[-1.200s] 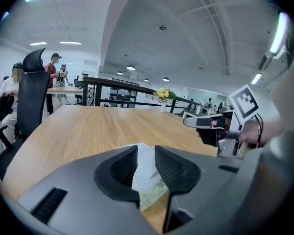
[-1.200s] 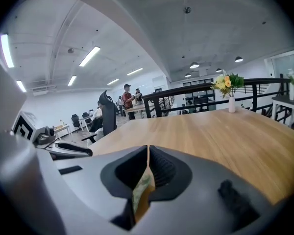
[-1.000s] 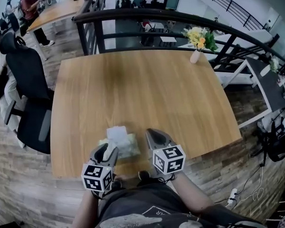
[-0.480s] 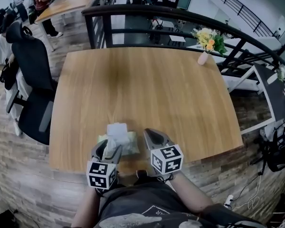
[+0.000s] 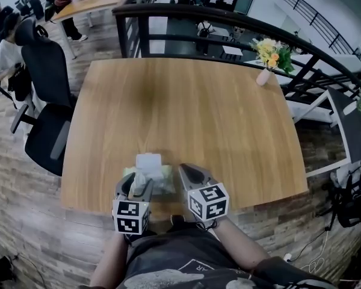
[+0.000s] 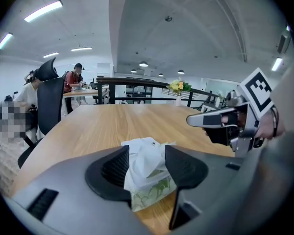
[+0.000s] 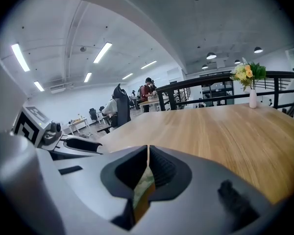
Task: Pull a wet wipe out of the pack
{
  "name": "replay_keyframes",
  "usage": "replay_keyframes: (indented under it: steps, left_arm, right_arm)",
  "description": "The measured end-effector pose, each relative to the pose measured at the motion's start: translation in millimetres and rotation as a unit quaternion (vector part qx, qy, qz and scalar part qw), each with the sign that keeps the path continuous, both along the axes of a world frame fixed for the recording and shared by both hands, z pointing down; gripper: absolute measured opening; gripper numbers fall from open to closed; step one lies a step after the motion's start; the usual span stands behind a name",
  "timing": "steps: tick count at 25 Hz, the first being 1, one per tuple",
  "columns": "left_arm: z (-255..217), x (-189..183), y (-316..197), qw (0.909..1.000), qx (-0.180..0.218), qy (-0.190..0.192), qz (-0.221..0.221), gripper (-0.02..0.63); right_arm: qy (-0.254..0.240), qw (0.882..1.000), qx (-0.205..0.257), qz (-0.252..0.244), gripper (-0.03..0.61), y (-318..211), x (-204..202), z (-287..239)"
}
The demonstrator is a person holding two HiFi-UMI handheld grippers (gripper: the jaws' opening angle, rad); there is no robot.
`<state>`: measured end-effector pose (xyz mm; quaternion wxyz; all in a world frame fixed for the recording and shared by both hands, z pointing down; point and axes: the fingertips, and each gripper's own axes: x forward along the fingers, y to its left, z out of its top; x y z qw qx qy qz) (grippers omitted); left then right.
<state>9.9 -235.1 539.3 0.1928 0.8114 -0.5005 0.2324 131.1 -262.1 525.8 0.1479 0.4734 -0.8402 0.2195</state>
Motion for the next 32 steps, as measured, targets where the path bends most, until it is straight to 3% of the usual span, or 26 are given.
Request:
replay_keyframes:
  steps: [4, 8, 14, 32]
  left_arm:
    - [-6, -4, -3, 0.9999, 0.000, 0.004, -0.013, 0.224]
    - [-1, -14, 0, 0.9993, -0.008, 0.010, -0.034, 0.130]
    - [0, -21, 1, 0.9988, -0.013, -0.003, -0.047, 0.052]
    - [6, -29, 1, 0.9982, -0.027, -0.008, -0.053, 0.029]
  right_arm:
    - [0.003, 1.000, 0.001, -0.014, 0.028, -1, -5, 0]
    - [0.004, 1.000, -0.002, -0.025, 0.028, -2, -11, 4]
    - [0.001, 0.998, -0.016, -0.058, 0.028, 0, -20, 11]
    - [-0.006, 0.981, -0.048, -0.188, 0.032, 26, -61, 23]
